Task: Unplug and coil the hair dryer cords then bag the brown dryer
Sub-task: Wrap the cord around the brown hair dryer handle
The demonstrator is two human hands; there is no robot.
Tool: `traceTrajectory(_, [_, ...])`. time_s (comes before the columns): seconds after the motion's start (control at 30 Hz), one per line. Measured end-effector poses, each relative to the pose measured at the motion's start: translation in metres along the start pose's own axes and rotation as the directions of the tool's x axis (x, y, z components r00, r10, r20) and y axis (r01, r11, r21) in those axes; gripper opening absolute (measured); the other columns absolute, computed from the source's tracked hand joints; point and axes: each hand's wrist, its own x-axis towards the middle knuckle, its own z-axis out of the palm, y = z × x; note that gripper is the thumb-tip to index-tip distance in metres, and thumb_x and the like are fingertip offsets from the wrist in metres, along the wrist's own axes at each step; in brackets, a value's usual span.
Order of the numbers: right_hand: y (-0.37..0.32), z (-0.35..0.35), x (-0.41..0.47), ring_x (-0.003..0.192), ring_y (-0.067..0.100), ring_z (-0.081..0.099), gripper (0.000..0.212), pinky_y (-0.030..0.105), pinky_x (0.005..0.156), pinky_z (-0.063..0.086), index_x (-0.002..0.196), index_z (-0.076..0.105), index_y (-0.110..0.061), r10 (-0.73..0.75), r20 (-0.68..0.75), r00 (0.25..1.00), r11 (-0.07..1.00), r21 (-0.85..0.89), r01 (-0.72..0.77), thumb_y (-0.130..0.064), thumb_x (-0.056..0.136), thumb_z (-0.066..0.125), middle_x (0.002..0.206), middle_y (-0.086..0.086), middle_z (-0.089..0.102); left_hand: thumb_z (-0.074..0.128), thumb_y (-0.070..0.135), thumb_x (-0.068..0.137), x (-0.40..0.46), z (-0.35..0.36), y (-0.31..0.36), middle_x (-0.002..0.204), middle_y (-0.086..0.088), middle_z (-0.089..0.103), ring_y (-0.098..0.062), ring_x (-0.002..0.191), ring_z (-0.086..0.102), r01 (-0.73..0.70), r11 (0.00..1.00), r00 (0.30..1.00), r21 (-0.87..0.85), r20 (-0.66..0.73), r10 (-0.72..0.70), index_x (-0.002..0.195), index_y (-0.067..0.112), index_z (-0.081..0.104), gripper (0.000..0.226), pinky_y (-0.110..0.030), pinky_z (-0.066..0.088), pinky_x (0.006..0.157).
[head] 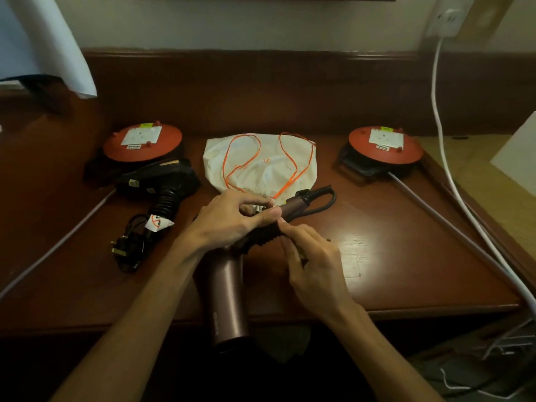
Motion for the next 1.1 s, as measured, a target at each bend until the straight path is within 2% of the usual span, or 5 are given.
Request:
traceTrajectory(0.27, [-0.001, -0.016, -0.001, 0.104, -0.029, 0.039, 0.032, 0.028, 0.084, 0.046, 0.127, 0.065, -0.019, -0.013, 0.043, 0.999, 0.997, -0.071, 0.016, -0.013, 0.096, 0.065, 0.112, -0.009, 0.070, 0.064, 0.084, 0.069, -0.002, -0.004, -0.006, 0.096, 0.016, 0.075, -0.011, 0.096, 0.071, 0.002, 1.000, 1.000, -0.020, -0.005, -0.002, 0.098, 0.046, 0.075, 0.049, -0.052, 0.054, 0.092])
traceTrajectory(0.67, [-0.010, -0.013, -0.009, 0.057, 0.007, 0.051, 0.043, 0.020, 0.051, 0.039, 0.098, 0.055, -0.018, 0.364, -0.180, 0.914, 0.928, -0.021, -0.373, -0.058, 0.087, 0.064, 0.069, -0.009, 0.056, 0.069, 0.074, 0.070, -0.015, -0.013, -0.008, 0.089, 0.001, 0.075, -0.020, 0.090, 0.073, 0.003, 0.981, 0.995, -0.192, -0.099, -0.023, 0.101, 0.032, 0.074, 0.052, -0.057, 0.053, 0.092])
traceTrajectory(0.8, [-0.013, -0.010, -0.009, 0.055, 0.026, 0.065, 0.052, 0.027, 0.041, 0.044, 0.113, 0.051, -0.007, 0.775, 0.317, 0.547, 0.260, 0.628, -0.733, -0.054, 0.092, 0.060, 0.083, 0.024, 0.074, 0.071, 0.077, 0.068, -0.024, -0.012, -0.009, 0.086, 0.003, 0.074, -0.023, 0.085, 0.074, -0.002, 0.977, 0.990, -0.214, -0.138, -0.029, 0.102, 0.034, 0.072, 0.055, -0.060, 0.056, 0.085])
traceTrajectory(0.9, [-0.003, -0.008, 0.004, 0.082, 0.037, 0.073, 0.053, 0.032, 0.052, 0.057, 0.124, 0.055, 0.002, 0.749, 0.420, 0.512, 0.001, 0.772, -0.635, -0.039, 0.092, 0.068, 0.101, 0.026, 0.074, 0.066, 0.083, 0.068, -0.027, -0.006, -0.007, 0.090, 0.010, 0.073, -0.014, 0.089, 0.072, -0.003, 0.997, 0.990, -0.079, -0.141, -0.008, 0.105, 0.042, 0.068, 0.056, -0.052, 0.057, 0.086])
traceTrajectory(1.1, [0.010, -0.019, 0.022, 0.100, 0.033, 0.072, 0.038, 0.035, 0.070, 0.061, 0.123, 0.066, -0.004, 0.682, 0.219, 0.698, 0.271, 0.810, -0.520, -0.015, 0.086, 0.071, 0.115, 0.019, 0.073, 0.056, 0.092, 0.064, -0.035, 0.001, 0.006, 0.090, 0.020, 0.070, -0.005, 0.090, 0.068, 0.004, 0.993, 0.982, 0.117, -0.189, 0.018, 0.103, 0.046, 0.063, 0.060, -0.039, 0.057, 0.080])
